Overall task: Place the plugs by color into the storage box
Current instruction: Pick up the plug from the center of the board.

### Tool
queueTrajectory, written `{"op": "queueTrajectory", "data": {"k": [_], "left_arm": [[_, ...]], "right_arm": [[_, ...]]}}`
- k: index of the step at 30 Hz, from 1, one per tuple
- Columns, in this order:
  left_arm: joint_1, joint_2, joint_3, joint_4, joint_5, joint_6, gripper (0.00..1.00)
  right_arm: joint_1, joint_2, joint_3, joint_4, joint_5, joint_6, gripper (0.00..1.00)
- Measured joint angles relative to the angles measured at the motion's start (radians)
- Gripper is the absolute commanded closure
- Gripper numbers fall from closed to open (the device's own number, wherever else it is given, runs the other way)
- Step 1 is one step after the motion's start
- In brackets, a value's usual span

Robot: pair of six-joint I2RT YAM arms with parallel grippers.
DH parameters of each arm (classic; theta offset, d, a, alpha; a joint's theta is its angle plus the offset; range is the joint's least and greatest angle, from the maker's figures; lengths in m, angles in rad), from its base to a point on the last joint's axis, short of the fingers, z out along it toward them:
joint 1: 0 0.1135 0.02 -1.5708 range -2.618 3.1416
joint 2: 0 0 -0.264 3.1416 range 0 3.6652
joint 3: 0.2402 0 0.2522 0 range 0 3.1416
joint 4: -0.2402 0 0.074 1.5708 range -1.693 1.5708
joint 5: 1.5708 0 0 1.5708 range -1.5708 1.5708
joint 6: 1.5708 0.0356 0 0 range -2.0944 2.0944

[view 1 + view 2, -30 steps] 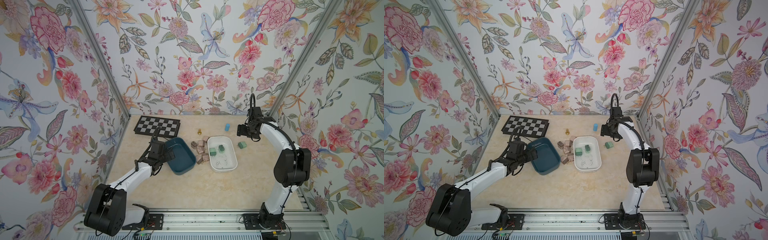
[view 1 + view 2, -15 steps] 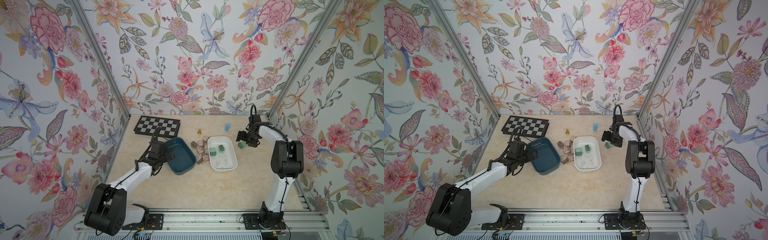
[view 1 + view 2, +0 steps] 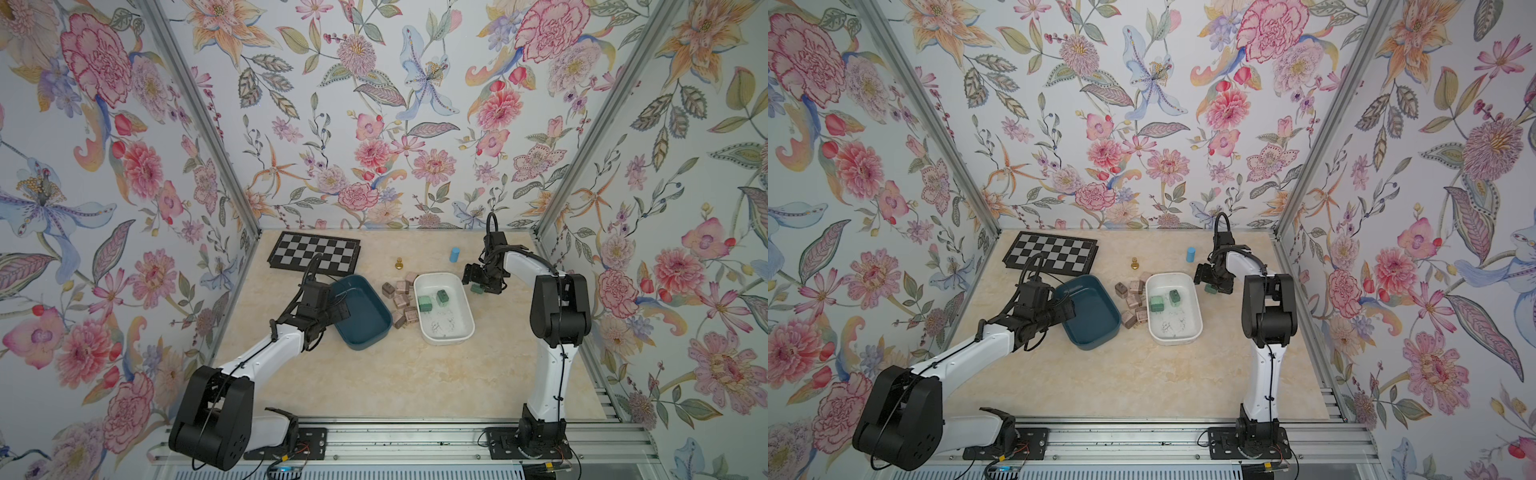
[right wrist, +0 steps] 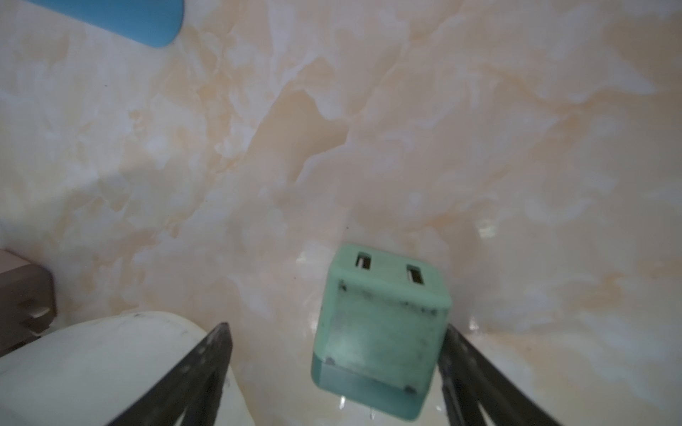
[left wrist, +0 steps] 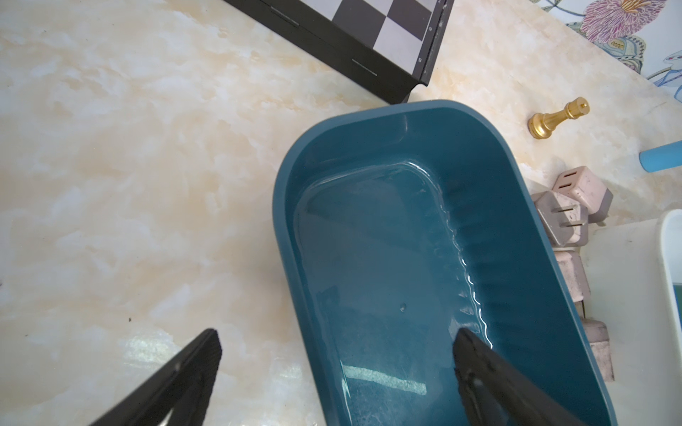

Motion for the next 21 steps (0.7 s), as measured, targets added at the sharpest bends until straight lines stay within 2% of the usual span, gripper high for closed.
{"op": "queueTrajectory", "data": {"k": [5, 14, 21], "left_arm": [[0.000, 0.017, 0.000, 0.000, 0.000, 0.000, 0.00], [0.000, 0.024, 0.000, 0.000, 0.000, 0.000, 0.01], [0.000, 0.028, 0.000, 0.000, 0.000, 0.000, 0.00]], "right_arm": [[0.004, 0.026, 0.031, 0.000, 0.035, -0.028, 0.20], [0.038, 0.082, 0.095, 0.010, 0.157, -0.080, 0.58], [0.057, 0.070, 0.078, 0.023, 0.193, -0.109, 0.65]]}}
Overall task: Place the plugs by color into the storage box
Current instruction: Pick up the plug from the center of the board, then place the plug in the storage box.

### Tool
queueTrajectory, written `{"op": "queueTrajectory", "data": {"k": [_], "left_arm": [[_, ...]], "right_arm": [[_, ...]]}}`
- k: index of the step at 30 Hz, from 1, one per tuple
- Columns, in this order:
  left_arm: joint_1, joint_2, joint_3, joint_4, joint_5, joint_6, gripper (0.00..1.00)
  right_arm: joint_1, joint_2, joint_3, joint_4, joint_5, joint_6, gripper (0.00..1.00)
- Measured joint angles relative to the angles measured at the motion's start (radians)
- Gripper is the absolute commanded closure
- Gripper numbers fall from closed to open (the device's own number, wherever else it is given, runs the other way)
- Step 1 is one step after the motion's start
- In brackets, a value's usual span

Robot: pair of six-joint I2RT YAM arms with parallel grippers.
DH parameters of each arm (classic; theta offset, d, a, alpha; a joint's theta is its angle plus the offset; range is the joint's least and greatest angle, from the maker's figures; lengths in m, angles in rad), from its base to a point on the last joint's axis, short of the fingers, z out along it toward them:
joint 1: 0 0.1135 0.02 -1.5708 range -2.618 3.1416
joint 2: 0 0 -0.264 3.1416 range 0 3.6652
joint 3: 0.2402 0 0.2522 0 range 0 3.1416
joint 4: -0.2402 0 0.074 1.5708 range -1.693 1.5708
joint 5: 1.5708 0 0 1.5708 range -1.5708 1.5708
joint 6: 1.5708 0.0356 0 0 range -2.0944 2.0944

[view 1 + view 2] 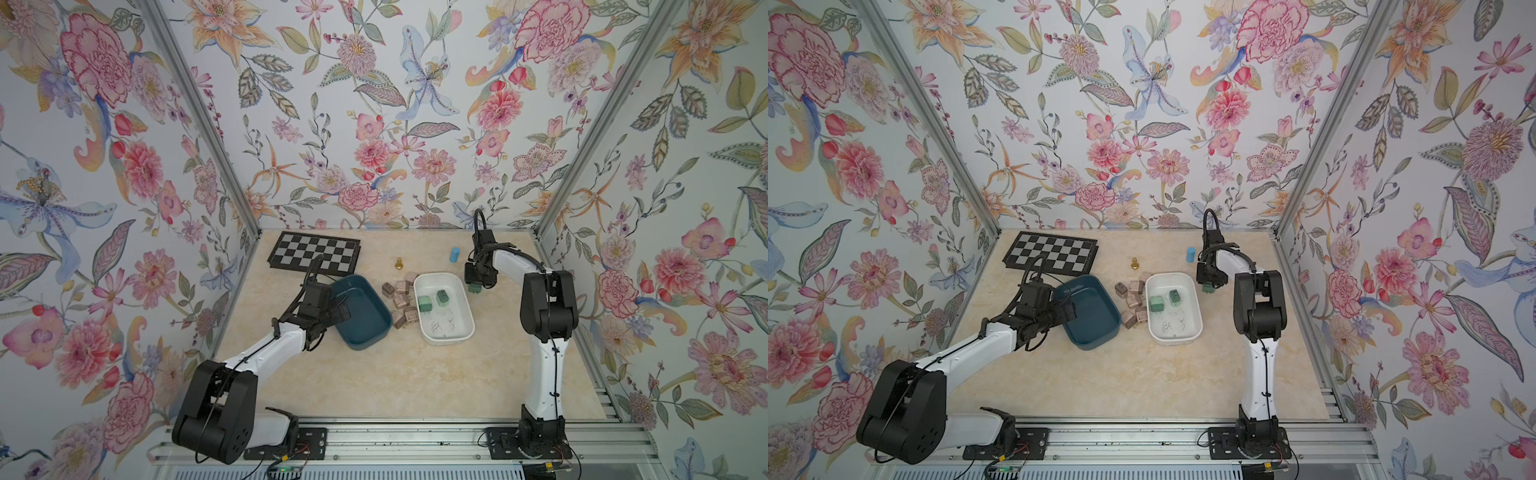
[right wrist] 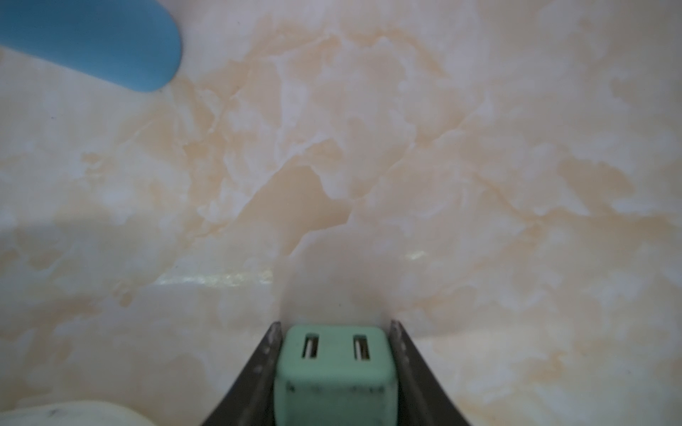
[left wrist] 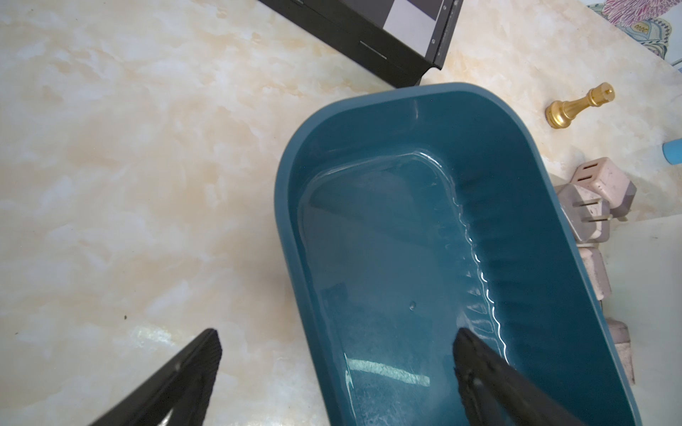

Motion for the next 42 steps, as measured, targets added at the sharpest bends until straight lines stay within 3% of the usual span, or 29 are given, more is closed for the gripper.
{"op": "queueTrajectory", "data": {"k": [7, 15, 23, 36, 39, 42], "left_arm": [[0.000, 0.002, 0.000, 0.000, 0.000, 0.000, 0.01], [-0.002, 0.001, 0.000, 0.002, 0.000, -0.001, 0.01], [-0.008, -0.031, -0.007, 0.008, 0.000, -0.004, 0.01], [-0.008, -0.056, -0.022, 0.008, 0.000, -0.008, 0.01], [-0.008, -0.056, -0.022, 0.008, 0.000, -0.008, 0.00], [-0.008, -0.056, -0.022, 0.008, 0.000, -0.008, 0.01]], "right_arm": [[0.046, -0.190, -0.134, -0.028, 0.012, -0.012, 0.65], [0.256, -0.507, -0.253, -0.023, 0.029, 0.016, 0.65], [0.410, -0.466, -0.388, -0.039, 0.025, 0.081, 0.64], [0.425, -0.302, -0.424, 0.018, 0.020, 0.115, 0.63], [0.425, -0.291, -0.425, 0.034, 0.014, 0.119, 0.58], [0.426, -0.292, -0.429, 0.048, 0.011, 0.122, 0.42]]}}
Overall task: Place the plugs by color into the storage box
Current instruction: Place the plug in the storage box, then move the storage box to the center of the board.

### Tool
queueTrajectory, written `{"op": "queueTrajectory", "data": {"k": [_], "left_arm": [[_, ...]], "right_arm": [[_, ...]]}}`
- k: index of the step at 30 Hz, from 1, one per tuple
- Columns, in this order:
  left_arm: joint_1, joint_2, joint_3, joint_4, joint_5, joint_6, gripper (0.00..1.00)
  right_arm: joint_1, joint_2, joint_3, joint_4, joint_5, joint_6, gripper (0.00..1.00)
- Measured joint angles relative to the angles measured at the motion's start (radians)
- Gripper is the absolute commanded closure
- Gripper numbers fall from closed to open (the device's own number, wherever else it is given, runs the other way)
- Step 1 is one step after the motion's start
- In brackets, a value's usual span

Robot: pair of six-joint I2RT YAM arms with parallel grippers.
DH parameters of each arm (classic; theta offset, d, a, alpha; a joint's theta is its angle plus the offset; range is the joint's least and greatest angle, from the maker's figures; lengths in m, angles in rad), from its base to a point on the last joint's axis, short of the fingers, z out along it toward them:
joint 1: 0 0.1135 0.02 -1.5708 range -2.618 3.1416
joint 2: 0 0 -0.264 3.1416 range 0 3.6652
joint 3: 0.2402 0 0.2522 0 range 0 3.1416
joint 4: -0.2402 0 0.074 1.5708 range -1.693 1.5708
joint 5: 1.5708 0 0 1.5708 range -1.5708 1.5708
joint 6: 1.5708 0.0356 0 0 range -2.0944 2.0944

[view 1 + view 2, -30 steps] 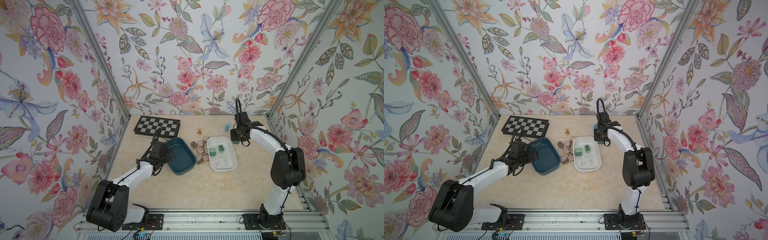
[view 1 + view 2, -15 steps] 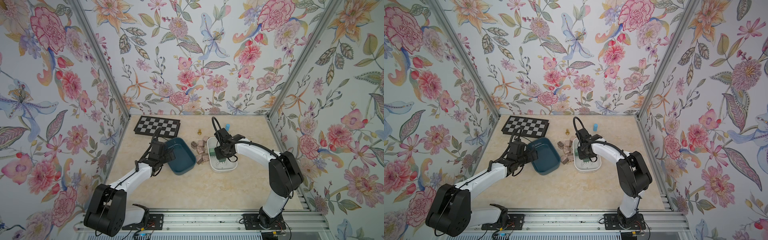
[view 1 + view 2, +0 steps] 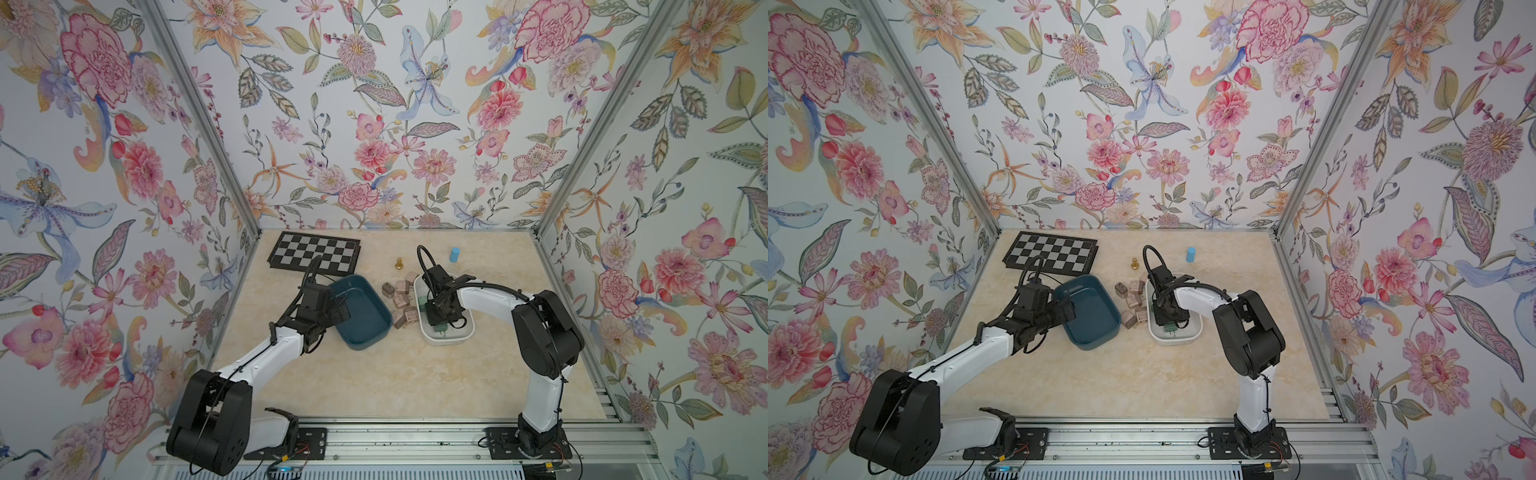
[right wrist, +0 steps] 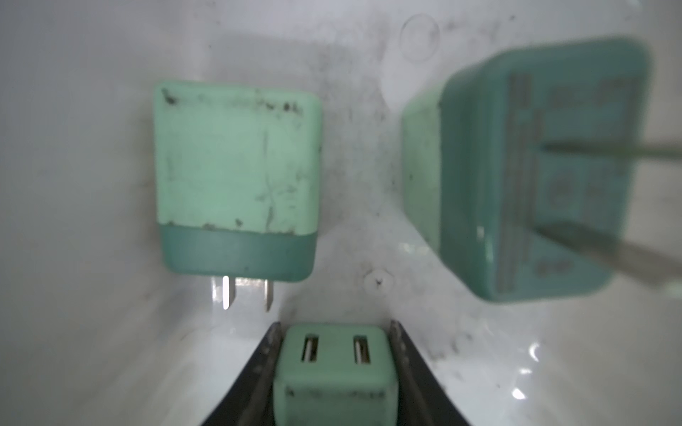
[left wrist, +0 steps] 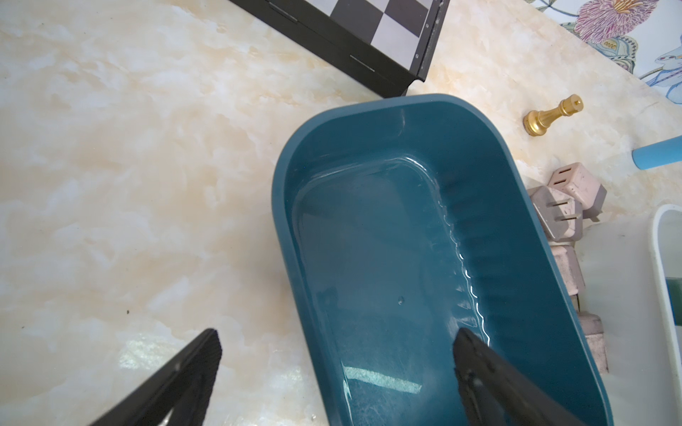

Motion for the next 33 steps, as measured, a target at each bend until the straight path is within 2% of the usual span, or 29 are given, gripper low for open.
{"op": "queueTrajectory", "data": {"k": [2, 4, 10, 16, 23, 28, 33], "left_arm": [[0.000, 0.000, 0.000, 0.000, 0.000, 0.000, 0.00], [0.000, 0.000, 0.000, 0.000, 0.000, 0.000, 0.00], [0.000, 0.000, 0.000, 0.000, -0.001, 0.000, 0.01], [0.000, 0.000, 0.000, 0.000, 0.000, 0.000, 0.01], [0.000, 0.000, 0.000, 0.000, 0.000, 0.000, 0.00], [-0.002, 0.000, 0.000, -0.001, -0.001, 0.000, 0.00], [-0.006, 0.000, -0.011, -0.003, -0.015, 0.000, 0.01]], "right_arm": [[0.000, -0.004, -0.007, 0.007, -0.005, 0.004, 0.29], [0.000, -0.021, -0.021, 0.009, -0.006, 0.009, 0.23], [-0.019, -0.167, -0.055, -0.032, -0.017, 0.014, 0.18], [-0.129, -0.305, -0.035, -0.064, -0.018, -0.017, 0.17], [-0.285, -0.200, 0.005, -0.080, -0.043, -0.092, 0.20], [-0.296, -0.081, 0.040, -0.083, -0.066, -0.122, 0.23], [-0.340, -0.050, 0.042, -0.079, -0.090, -0.132, 0.25]]}}
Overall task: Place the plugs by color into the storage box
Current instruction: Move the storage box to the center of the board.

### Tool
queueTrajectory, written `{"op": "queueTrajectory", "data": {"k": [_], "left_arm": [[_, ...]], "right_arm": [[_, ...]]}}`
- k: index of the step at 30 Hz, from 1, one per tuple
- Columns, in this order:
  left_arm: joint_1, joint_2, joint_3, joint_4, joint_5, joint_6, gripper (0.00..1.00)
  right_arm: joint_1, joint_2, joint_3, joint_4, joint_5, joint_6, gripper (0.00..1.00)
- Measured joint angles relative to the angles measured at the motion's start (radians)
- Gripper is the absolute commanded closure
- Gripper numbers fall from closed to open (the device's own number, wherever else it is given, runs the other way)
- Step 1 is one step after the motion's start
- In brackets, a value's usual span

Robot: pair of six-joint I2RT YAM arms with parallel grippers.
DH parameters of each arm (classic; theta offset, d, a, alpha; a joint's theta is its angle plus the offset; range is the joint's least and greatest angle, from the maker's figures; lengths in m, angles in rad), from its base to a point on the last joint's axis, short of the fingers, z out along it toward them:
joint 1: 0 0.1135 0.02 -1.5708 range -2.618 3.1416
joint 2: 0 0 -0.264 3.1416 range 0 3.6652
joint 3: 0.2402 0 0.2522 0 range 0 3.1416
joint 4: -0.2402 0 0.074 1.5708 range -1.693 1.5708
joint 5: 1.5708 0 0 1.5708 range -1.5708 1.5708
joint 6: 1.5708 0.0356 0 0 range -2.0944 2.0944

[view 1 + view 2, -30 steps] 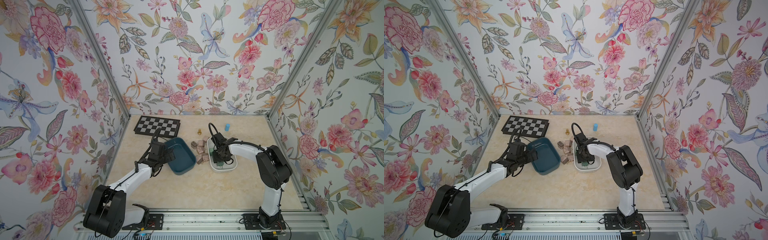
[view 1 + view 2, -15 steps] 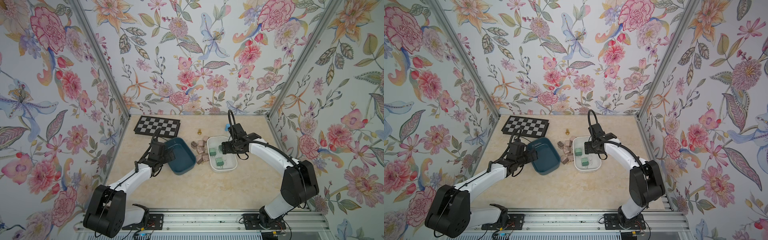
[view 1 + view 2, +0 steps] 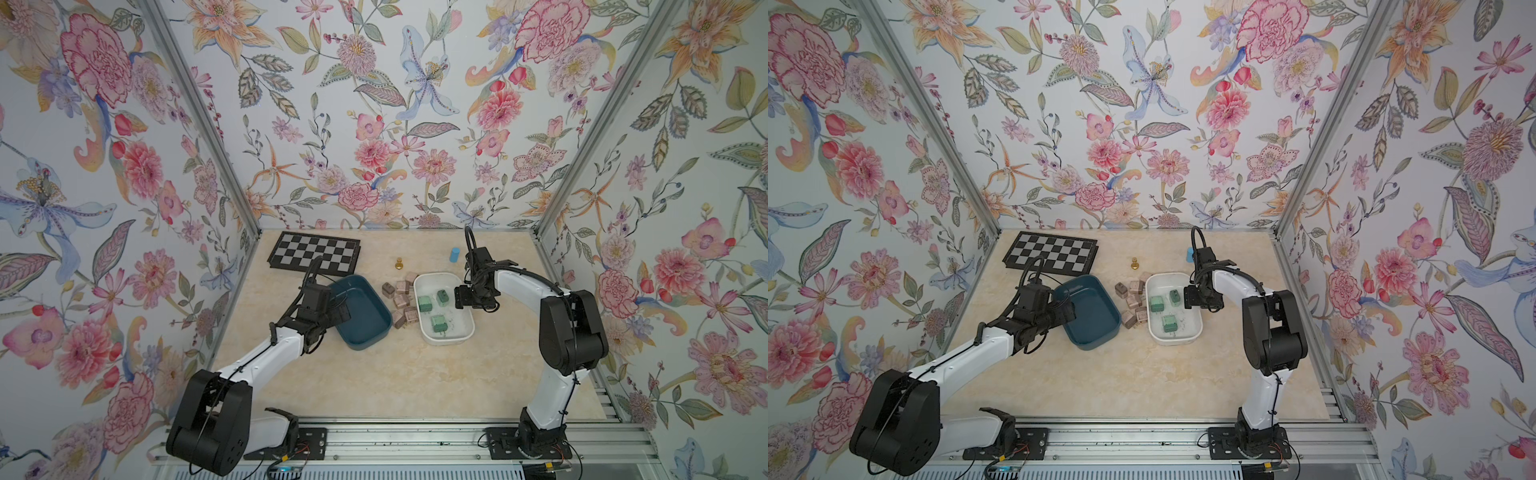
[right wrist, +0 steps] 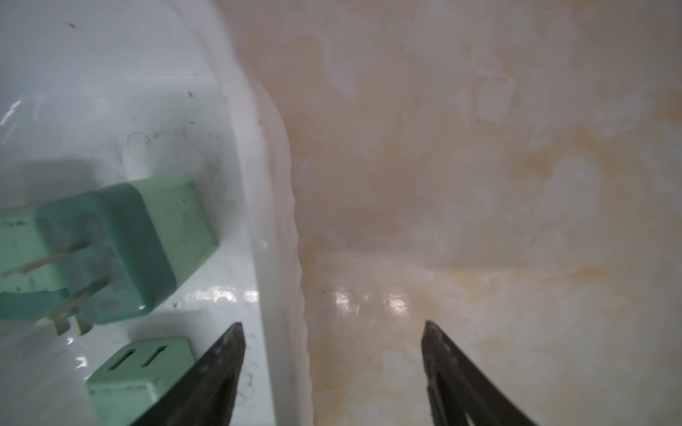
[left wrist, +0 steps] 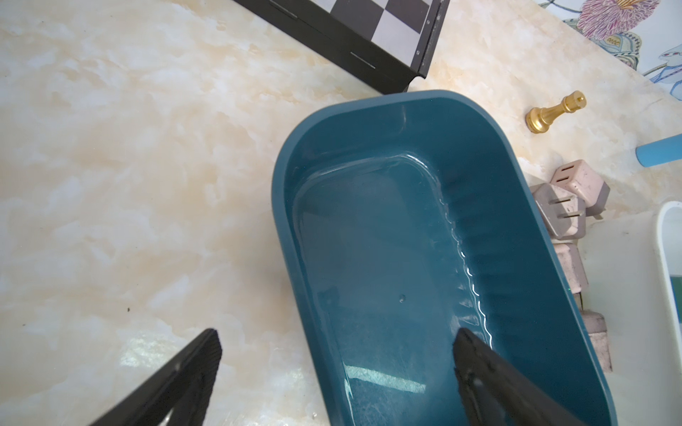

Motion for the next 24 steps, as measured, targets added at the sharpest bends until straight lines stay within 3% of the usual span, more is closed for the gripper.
{"op": "queueTrajectory", "data": {"k": [8, 13, 18, 24], "left_arm": [[0.000, 0.019, -0.042, -0.004, -0.023, 0.000, 0.01], [0.000, 0.053, -0.042, -0.003, -0.034, 0.000, 0.01], [0.012, 0.070, -0.051, 0.003, -0.034, 0.000, 0.01], [0.116, 0.039, -0.094, 0.009, -0.031, 0.019, 0.01]], "right_arm": [[-0.149, -0.014, -0.024, 0.015, 0.019, -0.033, 0.25], [-0.181, -0.069, -0.057, 0.008, 0.029, -0.048, 0.23], [-0.109, -0.175, -0.054, 0.000, 0.058, -0.049, 0.20], [0.122, -0.241, 0.018, -0.031, 0.085, -0.013, 0.19]]}}
